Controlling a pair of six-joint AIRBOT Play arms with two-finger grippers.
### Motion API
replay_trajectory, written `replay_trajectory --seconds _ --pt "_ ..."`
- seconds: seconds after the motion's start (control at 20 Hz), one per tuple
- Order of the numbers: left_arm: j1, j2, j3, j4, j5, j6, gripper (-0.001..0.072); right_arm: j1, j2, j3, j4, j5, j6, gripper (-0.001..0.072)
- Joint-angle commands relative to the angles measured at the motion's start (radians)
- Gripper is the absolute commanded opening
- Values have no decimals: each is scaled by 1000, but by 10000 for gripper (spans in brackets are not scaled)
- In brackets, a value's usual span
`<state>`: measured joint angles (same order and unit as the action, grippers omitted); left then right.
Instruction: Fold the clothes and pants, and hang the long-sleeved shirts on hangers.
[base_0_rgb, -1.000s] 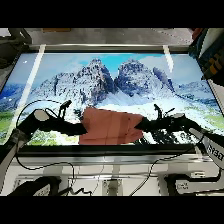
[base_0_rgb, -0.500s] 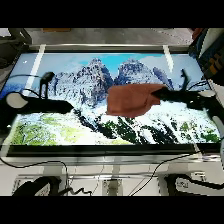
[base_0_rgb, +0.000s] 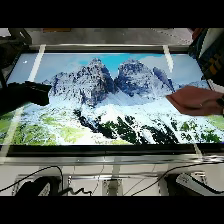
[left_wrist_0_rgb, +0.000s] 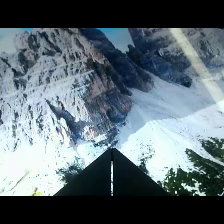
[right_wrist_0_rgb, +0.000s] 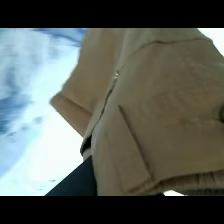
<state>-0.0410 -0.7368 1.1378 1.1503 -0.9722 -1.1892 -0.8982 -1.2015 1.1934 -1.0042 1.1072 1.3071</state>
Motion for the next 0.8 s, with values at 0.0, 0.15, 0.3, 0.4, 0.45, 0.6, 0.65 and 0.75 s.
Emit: replay_trajectory --seconds 0.0,0.15,0.3,0.4,0.45,0.6,0.65,0.75 --pt "1 31 3 8 8 0 6 -207 10 0 -277 117 272 15" --pt "1 31 3 9 8 0 6 -288 9 -39 -337 187 377 16" --pt "1 31 3 9 8 0 6 -304 0 -77 -343 221 375 565" --pt "1 31 3 9 8 0 6 -304 -9 -77 -332 215 374 700" --pt "1 31 3 9 8 0 6 -304 -9 -77 -331 208 373 693" --pt "1 31 3 9 8 0 6 -276 -9 -77 -331 207 325 164" --pt "1 31 3 9 8 0 6 -245 -9 -77 -331 211 307 17" --pt "1 31 3 9 8 0 6 -141 -9 -76 -332 200 306 15"
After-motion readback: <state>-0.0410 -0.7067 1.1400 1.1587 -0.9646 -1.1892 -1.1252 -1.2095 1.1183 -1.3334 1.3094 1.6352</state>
